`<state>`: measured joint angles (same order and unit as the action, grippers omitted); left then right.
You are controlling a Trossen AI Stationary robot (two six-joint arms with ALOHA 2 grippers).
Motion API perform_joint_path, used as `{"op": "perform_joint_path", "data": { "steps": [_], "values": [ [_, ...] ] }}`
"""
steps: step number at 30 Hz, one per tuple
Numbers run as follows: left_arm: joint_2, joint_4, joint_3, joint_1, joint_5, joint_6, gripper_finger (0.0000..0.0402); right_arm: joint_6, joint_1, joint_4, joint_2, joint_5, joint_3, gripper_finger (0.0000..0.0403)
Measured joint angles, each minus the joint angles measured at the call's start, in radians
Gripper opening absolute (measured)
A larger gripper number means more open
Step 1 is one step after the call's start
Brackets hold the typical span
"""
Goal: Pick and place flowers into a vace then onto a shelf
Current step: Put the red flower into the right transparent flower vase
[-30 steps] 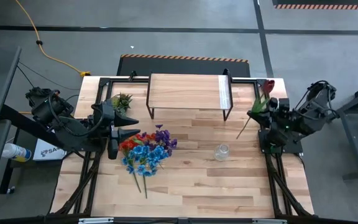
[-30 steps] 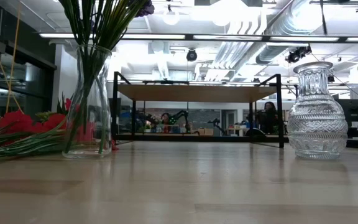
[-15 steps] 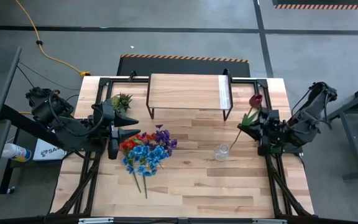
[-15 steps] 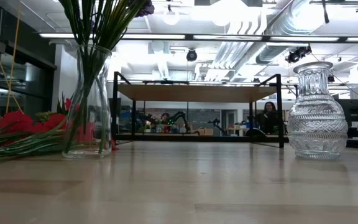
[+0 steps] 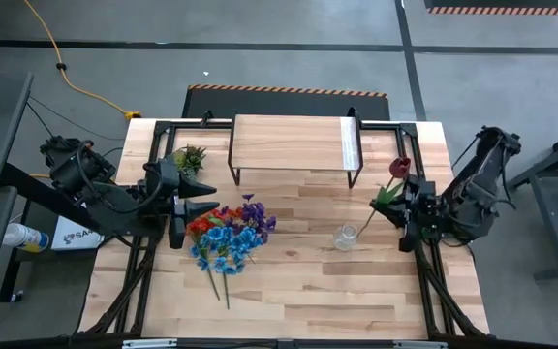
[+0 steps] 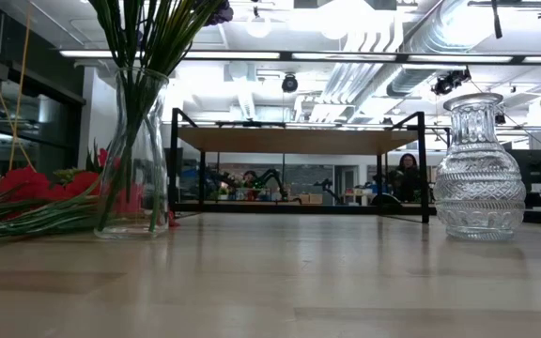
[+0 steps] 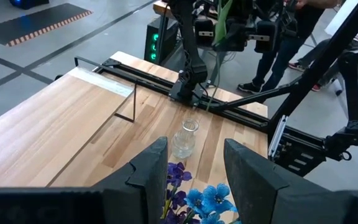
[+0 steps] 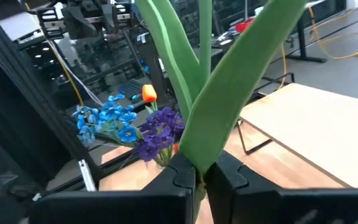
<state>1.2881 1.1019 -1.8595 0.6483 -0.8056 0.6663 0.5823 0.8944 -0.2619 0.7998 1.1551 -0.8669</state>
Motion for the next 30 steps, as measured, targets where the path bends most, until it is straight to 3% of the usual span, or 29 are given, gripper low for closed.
{"op": "perform_joint_path", "data": {
  "steps": [17,30],
  "values": [
    [0.000,0.000,0.000,0.000,0.000,0.019,0.0191,0.023,0.023,0.004,0.124,0.170,0.000,0.0007],
    [0.000,-0.003,0.000,0.000,0.002,0.020,0.0191,0.046,0.023,-0.023,0.170,0.226,0.000,0.0006]
  ]
}}
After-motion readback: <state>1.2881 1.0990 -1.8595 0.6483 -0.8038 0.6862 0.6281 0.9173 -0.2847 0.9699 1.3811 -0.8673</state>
